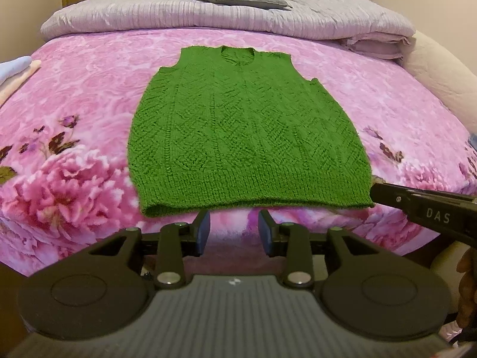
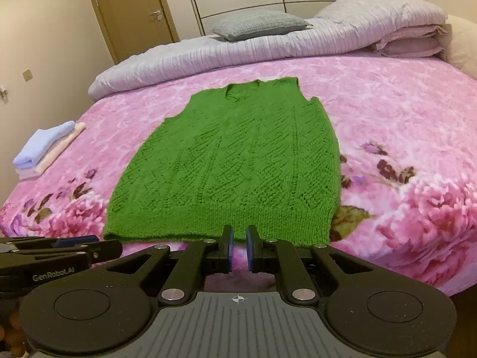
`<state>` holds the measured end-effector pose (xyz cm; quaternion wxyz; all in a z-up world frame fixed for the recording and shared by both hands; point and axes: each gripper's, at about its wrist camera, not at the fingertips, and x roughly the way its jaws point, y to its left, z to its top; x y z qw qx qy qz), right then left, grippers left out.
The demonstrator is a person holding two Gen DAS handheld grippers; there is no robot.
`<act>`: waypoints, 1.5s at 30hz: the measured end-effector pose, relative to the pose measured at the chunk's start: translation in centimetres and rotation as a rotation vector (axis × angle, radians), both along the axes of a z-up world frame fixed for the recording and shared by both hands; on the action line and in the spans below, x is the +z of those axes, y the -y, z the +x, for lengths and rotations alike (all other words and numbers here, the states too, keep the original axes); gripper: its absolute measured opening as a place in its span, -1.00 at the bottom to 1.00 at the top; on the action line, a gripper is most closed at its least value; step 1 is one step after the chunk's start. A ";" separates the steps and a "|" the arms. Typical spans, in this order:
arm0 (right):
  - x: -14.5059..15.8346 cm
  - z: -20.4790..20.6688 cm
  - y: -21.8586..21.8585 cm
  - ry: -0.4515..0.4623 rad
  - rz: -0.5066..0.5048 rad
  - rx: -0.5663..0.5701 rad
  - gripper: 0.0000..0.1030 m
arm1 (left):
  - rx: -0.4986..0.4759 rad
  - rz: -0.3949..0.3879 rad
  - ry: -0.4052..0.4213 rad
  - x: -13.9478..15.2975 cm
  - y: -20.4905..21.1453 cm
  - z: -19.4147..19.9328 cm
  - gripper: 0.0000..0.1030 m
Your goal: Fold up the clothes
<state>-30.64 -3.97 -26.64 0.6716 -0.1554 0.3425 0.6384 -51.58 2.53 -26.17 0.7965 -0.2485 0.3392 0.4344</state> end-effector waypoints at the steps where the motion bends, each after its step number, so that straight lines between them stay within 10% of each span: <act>1: -0.1 0.1 -0.1 0.000 0.000 -0.004 -0.81 | 0.001 -0.003 0.000 -0.1 -0.2 0.0 -0.39; 30: -2.2 10.6 -13.3 -0.154 0.009 0.066 -0.93 | -0.061 -0.022 0.090 -2.2 -17.7 1.9 -0.25; 32: -2.6 11.8 -14.8 -0.166 -0.019 0.084 -0.73 | -0.072 -0.022 0.097 -2.3 -19.3 2.2 -0.24; 34: -3.0 13.1 -16.4 -0.163 -0.040 0.099 0.18 | -0.090 -0.026 0.098 -2.8 -21.1 2.7 -0.24; 35: -3.1 13.7 -17.0 -0.162 -0.036 0.102 0.20 | -0.101 -0.027 0.098 -3.0 -22.0 3.0 -0.24; 38: -3.7 15.7 -19.4 -0.157 -0.040 0.104 0.17 | -0.131 -0.032 0.098 -3.8 -24.7 3.7 -0.27; 40: -4.2 16.8 -21.1 -0.149 -0.046 0.107 -0.55 | -0.151 -0.043 0.087 -4.6 -26.6 4.4 -0.28; 45: -5.4 19.1 -26.2 -0.174 -0.085 0.131 -0.51 | -0.181 -0.062 0.091 -6.0 -31.8 5.8 -0.26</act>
